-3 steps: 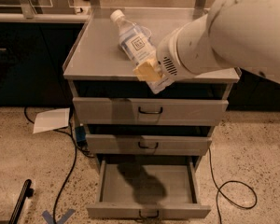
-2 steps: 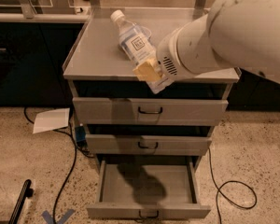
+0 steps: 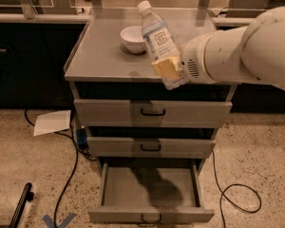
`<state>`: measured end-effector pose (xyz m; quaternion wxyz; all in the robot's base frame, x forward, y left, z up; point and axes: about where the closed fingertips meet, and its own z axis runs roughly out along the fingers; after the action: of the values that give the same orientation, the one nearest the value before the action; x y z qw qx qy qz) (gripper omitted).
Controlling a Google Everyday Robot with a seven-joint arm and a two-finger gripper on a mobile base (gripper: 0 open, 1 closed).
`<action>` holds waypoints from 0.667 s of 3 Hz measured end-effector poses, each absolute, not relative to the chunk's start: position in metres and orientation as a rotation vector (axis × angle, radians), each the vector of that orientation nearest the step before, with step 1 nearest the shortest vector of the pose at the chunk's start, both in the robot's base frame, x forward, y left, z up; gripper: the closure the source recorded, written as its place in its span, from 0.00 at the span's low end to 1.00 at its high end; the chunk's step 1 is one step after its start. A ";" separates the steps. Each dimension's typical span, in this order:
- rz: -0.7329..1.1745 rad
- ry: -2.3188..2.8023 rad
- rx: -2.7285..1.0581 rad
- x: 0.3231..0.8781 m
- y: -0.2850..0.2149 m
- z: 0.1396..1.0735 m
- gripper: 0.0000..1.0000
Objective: Pick blue plastic bottle from bottom drawer and place on counter
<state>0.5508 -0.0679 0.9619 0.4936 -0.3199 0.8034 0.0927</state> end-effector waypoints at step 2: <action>0.270 1.917 -0.729 0.596 -0.103 0.981 1.00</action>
Offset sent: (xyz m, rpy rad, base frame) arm 0.0751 -0.0524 0.0239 0.1001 0.0102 0.0202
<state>0.5961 -0.1027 0.9814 0.5111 -0.3029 0.7965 0.1123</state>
